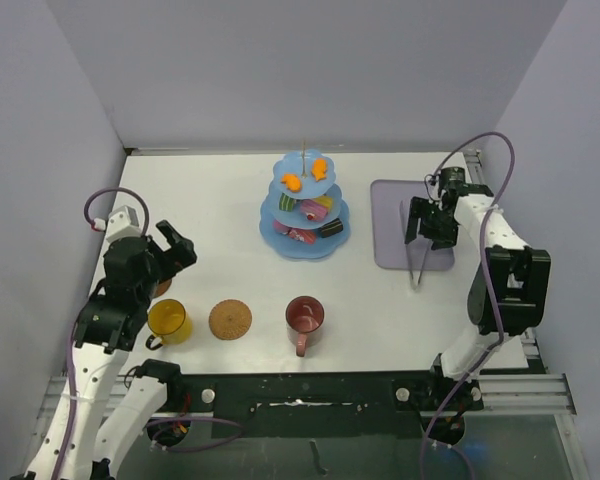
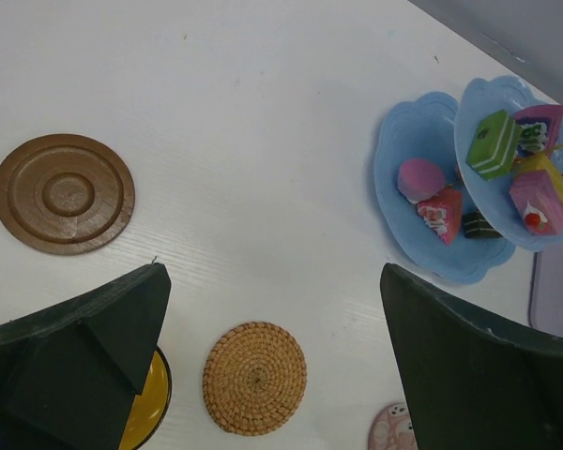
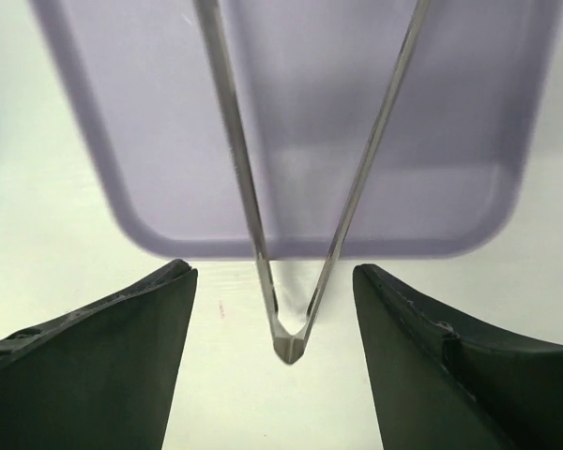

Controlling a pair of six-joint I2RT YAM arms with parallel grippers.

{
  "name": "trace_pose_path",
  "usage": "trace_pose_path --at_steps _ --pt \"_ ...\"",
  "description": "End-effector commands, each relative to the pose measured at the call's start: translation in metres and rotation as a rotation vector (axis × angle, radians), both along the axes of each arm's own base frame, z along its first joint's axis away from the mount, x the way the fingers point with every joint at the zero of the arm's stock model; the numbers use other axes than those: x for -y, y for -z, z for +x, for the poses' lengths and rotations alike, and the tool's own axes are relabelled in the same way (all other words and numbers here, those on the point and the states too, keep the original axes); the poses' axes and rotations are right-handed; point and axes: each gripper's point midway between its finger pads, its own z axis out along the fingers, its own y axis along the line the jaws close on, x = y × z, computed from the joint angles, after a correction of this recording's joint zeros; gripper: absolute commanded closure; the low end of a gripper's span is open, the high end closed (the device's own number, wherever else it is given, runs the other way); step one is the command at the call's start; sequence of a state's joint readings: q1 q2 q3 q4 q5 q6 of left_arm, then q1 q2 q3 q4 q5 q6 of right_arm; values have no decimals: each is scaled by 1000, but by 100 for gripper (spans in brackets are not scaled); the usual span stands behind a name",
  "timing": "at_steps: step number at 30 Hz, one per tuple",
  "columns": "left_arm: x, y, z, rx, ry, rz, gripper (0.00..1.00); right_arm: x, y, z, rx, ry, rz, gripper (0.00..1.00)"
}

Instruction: Serve the afternoon tea

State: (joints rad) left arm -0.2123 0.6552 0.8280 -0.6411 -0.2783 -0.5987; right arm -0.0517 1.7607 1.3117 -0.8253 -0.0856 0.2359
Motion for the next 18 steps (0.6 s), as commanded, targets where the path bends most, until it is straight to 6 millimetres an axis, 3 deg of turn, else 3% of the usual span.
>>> trace_pose_path --at_steps 1,4,8,13,18 --pt "9 -34 -5 42 32 -67 4 -7 -70 13 195 36 37 30" --pt "13 -36 -12 17 29 -112 4 -23 -92 5 269 36 118 27" --pt "18 -34 -22 -2 25 -180 4 -48 -106 -14 309 33 256 24" --pt "33 -30 -28 -22 60 -280 5 -76 -114 -44 287 18 403 21" --pt "53 -12 -24 -129 153 -295 4 -83 -122 -59 304 65 452 20"
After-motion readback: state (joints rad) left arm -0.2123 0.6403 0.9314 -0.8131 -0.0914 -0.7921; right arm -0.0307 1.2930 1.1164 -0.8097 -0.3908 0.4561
